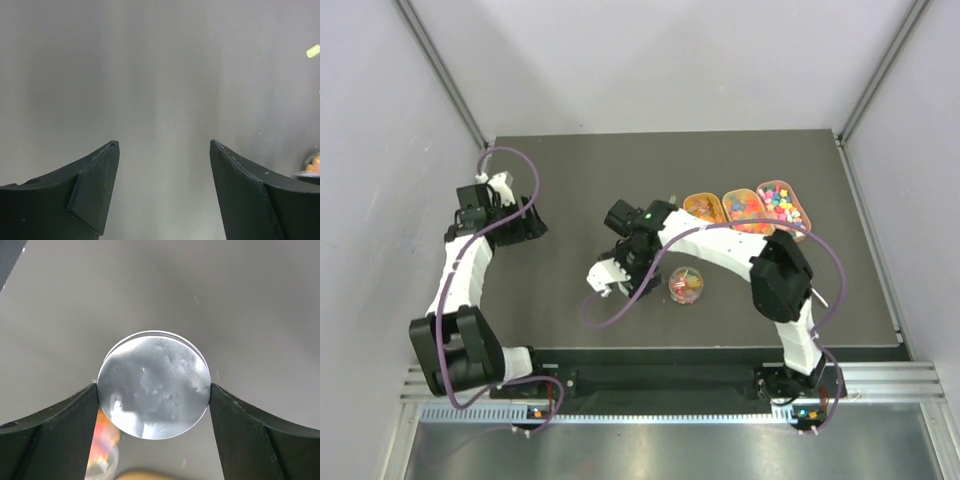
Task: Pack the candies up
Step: Pick up the bottle lid at the center of the board, then close the bottle lid on the packing bottle.
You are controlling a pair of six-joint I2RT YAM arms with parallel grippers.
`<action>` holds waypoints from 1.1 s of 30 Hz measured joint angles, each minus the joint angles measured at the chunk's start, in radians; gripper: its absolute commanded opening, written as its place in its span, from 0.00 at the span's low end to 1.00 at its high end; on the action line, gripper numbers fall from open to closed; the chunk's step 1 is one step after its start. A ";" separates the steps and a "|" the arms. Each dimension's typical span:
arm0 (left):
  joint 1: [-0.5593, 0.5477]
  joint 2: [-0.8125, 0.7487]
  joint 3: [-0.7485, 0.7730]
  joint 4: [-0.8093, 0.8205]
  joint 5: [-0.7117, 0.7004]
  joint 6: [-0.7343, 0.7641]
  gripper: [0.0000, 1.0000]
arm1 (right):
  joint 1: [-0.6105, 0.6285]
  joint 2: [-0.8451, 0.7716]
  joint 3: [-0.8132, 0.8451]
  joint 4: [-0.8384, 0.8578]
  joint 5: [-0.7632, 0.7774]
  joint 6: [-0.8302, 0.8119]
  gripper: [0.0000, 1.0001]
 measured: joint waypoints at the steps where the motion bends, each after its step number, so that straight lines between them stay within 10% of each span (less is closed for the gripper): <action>1: -0.004 0.026 0.000 0.018 0.002 0.001 0.77 | -0.012 -0.027 0.002 -0.011 0.010 0.017 0.75; 15: -0.358 0.149 0.057 0.066 0.018 0.149 0.76 | -0.169 -0.294 -0.159 -0.043 0.053 0.258 0.74; 33: -0.375 0.217 0.097 0.069 0.025 0.154 0.76 | -0.216 -0.352 -0.380 0.025 0.043 0.305 0.76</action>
